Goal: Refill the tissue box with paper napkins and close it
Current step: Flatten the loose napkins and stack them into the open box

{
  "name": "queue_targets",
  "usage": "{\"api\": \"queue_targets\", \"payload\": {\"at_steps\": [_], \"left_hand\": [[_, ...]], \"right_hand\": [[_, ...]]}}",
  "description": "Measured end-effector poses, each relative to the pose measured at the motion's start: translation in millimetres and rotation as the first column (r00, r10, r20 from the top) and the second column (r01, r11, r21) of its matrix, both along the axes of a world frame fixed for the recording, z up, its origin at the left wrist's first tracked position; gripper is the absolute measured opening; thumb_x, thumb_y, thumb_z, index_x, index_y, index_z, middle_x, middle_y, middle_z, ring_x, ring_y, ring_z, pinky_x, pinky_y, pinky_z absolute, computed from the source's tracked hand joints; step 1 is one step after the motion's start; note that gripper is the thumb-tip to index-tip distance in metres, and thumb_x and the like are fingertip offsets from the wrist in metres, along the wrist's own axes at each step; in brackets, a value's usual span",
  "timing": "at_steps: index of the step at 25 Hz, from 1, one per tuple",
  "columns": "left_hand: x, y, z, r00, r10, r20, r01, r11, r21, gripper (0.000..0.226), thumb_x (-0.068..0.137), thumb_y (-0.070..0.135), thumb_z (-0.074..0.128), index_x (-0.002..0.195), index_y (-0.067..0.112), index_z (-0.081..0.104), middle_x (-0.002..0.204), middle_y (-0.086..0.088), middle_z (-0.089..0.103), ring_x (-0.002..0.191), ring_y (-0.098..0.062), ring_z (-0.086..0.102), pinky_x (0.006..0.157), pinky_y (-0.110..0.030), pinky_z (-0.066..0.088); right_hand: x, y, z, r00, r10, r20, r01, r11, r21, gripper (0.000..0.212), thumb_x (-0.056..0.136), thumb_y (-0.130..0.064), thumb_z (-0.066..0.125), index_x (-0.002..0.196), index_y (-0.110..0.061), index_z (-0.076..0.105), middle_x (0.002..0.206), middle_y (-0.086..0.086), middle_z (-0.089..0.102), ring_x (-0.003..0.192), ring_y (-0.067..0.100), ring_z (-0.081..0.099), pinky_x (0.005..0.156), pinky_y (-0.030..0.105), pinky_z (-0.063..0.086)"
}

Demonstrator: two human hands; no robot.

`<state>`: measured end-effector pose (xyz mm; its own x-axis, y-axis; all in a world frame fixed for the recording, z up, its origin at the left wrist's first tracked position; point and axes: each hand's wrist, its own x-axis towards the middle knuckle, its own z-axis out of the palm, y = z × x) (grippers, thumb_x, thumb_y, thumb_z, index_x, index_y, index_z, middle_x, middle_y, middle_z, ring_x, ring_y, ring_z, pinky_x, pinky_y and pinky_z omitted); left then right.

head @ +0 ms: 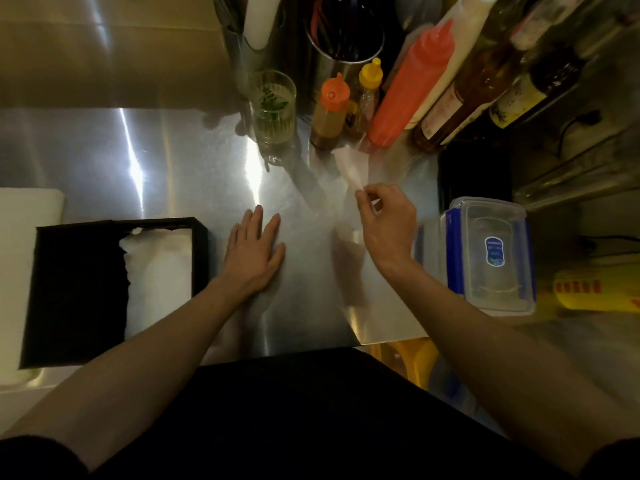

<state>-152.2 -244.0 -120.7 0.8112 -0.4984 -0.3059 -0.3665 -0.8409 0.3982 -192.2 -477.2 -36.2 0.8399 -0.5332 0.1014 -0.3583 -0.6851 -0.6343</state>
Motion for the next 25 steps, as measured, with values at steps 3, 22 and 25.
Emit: {"api": "queue_targets", "payload": {"at_steps": [3,22,25], "left_hand": [[6.2,16.2,36.0,0.995,0.097,0.006,-0.093,0.969,-0.230,0.052,0.103,0.037,0.035,0.151,0.017,0.031,0.160,-0.012,0.025,0.146,-0.030,0.025,0.119,-0.050,0.021],[14.0,296.2,34.7,0.983,0.109,0.144,-0.096,0.991,-0.098,0.062,0.099,0.049,0.020,0.156,0.022,0.017,0.164,-0.009,0.005,0.151,-0.027,0.002,0.121,-0.044,0.003],[16.2,298.5,28.7,0.983,0.079,0.164,-0.065,0.994,-0.092,0.064,0.098,0.051,0.015,0.156,0.023,0.015,0.164,-0.010,0.005,0.151,-0.027,0.001,0.121,-0.043,0.000]], "right_hand": [[-9.7,28.5,13.0,0.998,0.044,0.051,-0.044,0.999,0.006,0.014,0.092,-0.031,0.062,0.091,-0.019,0.069,0.087,-0.004,0.065,0.074,0.006,0.057,0.069,0.019,0.047],[-2.1,293.4,41.2,0.987,0.110,0.117,-0.128,0.979,0.161,0.007,0.087,-0.026,0.070,0.084,-0.020,0.070,0.079,-0.004,0.066,0.068,0.006,0.058,0.065,0.012,0.044],[-5.2,313.5,39.6,0.992,0.056,0.110,-0.074,0.984,0.163,0.006,0.087,-0.027,0.069,0.083,-0.023,0.069,0.078,-0.008,0.065,0.070,0.005,0.058,0.064,0.010,0.044]]}}
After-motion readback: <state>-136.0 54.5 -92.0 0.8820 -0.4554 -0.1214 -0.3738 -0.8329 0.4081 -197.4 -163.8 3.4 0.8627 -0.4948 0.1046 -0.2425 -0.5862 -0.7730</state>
